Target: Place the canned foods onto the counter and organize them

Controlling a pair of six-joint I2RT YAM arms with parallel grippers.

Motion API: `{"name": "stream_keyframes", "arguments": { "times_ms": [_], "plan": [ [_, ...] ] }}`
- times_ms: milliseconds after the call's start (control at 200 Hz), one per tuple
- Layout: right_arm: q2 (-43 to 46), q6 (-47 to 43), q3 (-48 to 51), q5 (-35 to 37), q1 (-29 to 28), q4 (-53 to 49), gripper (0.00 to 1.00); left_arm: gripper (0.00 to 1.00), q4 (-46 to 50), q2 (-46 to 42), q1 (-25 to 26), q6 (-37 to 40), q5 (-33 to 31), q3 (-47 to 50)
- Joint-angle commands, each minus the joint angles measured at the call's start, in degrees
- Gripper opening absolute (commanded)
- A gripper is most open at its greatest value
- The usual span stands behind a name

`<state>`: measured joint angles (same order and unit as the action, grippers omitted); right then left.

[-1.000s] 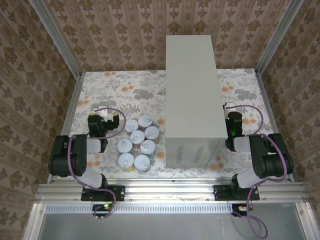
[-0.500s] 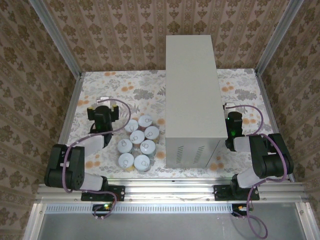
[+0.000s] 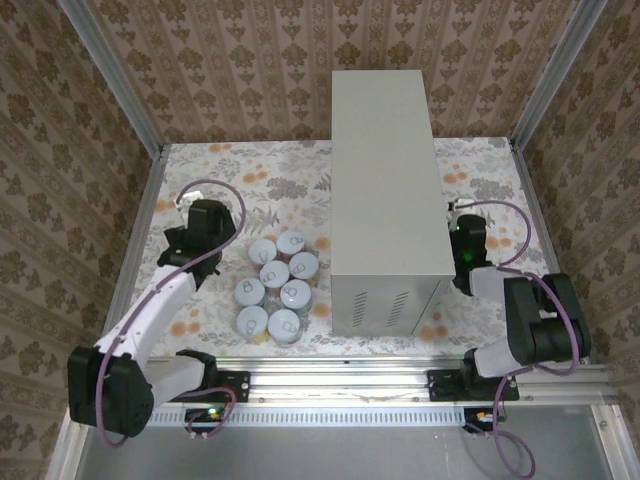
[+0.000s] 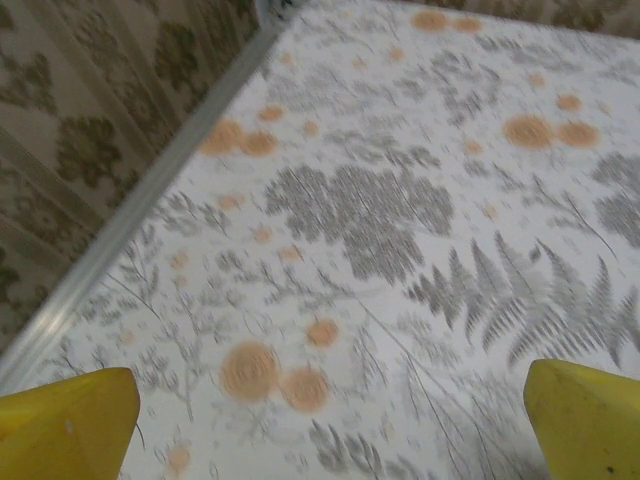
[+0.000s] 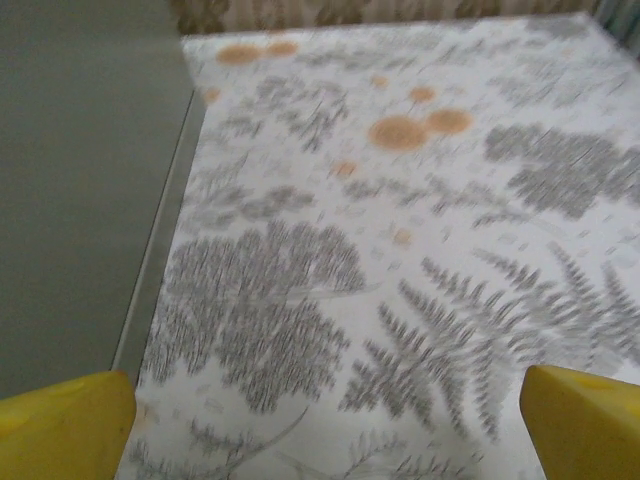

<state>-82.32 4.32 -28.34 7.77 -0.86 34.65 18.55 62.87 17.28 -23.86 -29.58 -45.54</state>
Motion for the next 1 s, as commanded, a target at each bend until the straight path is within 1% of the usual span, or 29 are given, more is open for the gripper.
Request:
{"name": "stream_keyframes", "arguments": {
  "times_ms": [0, 35, 95, 195, 275, 400, 455, 550, 640, 700, 860, 995],
  "plan": [
    [7.53, 3.65, -5.98, 7.61, 0.42, -12.82, 1.0, 1.0, 9.99, -1.08, 0.46, -2.78, 10.07, -2.91],
    [9.8, 4.95, -7.97, 9.36, 0.42, -17.65, 1.0, 1.0, 10.98, -0.92, 0.48, -2.58, 12.5, -3.53],
    [12.93, 6.04, -12.18, 10.4, 0.42, -25.97, 1.0, 1.0, 12.13, -0.48, 0.48, -1.75, 16.78, -4.58],
    [17.32, 7.51, -19.45, 10.35, 0.42, -39.21, 1.0, 1.0, 13.07, 0.38, 0.56, 0.04, 22.52, -5.96],
    [20.76, 7.29, -25.72, 8.66, 0.42, -48.69, 1.0, 1.0, 13.42, 1.05, 0.7, 1.36, 25.92, -6.53],
    [24.34, 5.75, -37.31, 3.08, 0.42, -63.57, 1.0, 1.0, 14.47, 3.09, 0.82, 2.96, 30.2, -7.78],
    [24.74, 5.38, -43.28, -0.72, 0.34, -70.47, 1.0, 1.0, 14.82, 4.27, 0.9, 3.7, 31.98, -8.24],
    [23.62, 4.55, -53.54, -8.07, -0.42, -79.89, 1.0, 1.0, 16.11, 6.81, 1.07, 3.81, 32.44, -9.12],
    [21.23, 3.35, -62.74, -13.65, -2.91, -88.09, 1.0, 1.0, 16.17, 9.29, 1.26, 4.15, 33.18, -9.86],
    [19.57, 2.02, -68.5, -14.25, -6.84, -92.91, 1.0, 1.0, 15.97, 10.98, 1.51, 4.37, 33.3, -10.39],
    [15.61, -0.81, -80.72, -9.89, -24.01, -101.22, 1.0, 1.0, 15.82, 15.08, 3.02, 4.47, 30.72, -11.69],
    [9.61, -2.91, -89.36, -6.89, -38.01, -107.51, 1.0, 1.0, 15.76, 17.97, 3.98, 4.63, 29.85, -12.68]
  ]
}}
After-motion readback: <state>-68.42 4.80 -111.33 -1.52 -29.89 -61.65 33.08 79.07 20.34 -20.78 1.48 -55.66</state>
